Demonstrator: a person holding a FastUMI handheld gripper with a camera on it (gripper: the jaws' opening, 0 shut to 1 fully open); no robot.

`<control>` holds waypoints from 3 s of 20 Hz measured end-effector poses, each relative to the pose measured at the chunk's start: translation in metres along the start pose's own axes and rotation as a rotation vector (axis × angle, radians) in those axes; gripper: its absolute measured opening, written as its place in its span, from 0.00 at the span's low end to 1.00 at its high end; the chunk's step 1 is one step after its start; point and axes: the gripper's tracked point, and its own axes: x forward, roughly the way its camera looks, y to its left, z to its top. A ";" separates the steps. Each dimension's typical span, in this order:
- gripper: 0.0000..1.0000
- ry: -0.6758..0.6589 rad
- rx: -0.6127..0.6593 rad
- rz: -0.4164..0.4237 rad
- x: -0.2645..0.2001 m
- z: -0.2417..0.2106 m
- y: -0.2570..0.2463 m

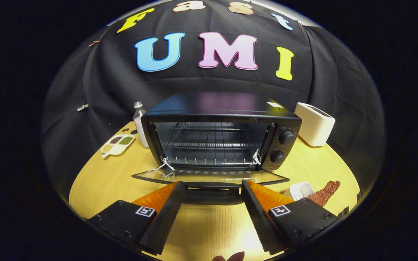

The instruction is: Open the toaster oven, put the food inside, and close the toaster oven door.

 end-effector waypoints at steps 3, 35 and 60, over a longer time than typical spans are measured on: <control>0.98 0.072 -0.001 0.012 0.001 -0.023 0.000; 0.99 0.415 0.020 0.339 -0.083 0.013 -0.218; 0.98 0.697 0.229 0.465 -0.017 -0.058 -0.257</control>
